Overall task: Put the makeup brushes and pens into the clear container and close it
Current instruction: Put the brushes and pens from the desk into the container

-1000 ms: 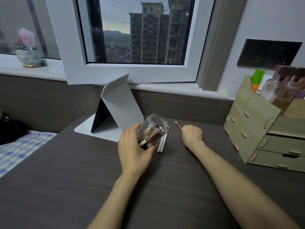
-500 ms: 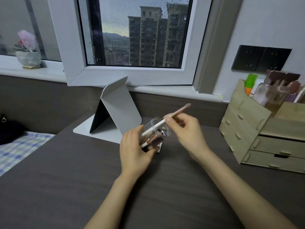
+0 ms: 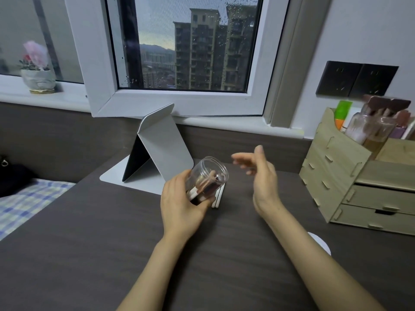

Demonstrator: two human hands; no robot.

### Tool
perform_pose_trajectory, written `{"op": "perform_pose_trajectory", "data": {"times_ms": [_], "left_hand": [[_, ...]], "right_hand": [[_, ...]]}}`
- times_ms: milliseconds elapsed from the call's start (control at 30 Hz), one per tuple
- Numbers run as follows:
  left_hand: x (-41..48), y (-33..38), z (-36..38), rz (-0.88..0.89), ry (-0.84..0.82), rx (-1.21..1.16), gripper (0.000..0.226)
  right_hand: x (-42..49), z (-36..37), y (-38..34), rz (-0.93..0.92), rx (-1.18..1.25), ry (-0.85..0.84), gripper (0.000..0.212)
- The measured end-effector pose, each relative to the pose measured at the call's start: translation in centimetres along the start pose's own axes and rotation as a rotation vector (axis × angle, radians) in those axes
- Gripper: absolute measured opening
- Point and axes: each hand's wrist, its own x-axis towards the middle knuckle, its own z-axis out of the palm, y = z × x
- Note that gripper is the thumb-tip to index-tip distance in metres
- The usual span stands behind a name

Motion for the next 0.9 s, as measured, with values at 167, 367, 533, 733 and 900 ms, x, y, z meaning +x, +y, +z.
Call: {"op": "perform_pose_trajectory", "data": {"times_ms": [167, 367, 533, 733, 900], "left_hand": [[0.4, -0.4, -0.1, -0.074, 0.031, -0.042, 0.076], [0.3, -0.6, 0.0, -0.076, 0.036, -0.036, 0.076], [0.2, -0.6, 0.1, -0.055, 0.029, -0.023, 0.076], [0.2, -0.6, 0.0, -0.049, 0.030, -0.017, 0.076], [0.2, -0.5, 0.2, -0.001, 0.025, 0.007, 0.074]], "right_hand": [[3.2, 1.3, 6.2, 0.234, -0.697, -0.022, 0.022], [4.2, 3.2, 8.5, 0.310, -1.044, -0.075, 0.040], [5.2, 3.3, 8.6, 0.401, -1.155, -0.106, 0.047], [5.5, -0.4, 8.7, 0.459, -1.059, -0.114, 0.036], [4.5, -4.5, 3.8, 0.306, -0.348, 0.030, 0.057]]}}
